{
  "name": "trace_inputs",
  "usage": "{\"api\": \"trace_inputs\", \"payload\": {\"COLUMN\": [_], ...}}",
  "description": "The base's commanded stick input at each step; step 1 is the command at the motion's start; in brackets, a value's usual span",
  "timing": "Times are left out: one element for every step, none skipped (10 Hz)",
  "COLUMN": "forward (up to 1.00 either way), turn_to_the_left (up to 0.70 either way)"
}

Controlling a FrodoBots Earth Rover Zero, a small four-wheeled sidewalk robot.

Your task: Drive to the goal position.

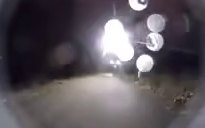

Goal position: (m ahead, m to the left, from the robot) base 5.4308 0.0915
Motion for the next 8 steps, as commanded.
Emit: {"api": "trace_inputs", "payload": {"forward": [0.70,0.70,0.70,0.70,0.70,0.70,0.70,0.70], "turn_to_the_left": [0.03,0.03,0.03,0.03,0.03,0.03,0.03,0.03]}}
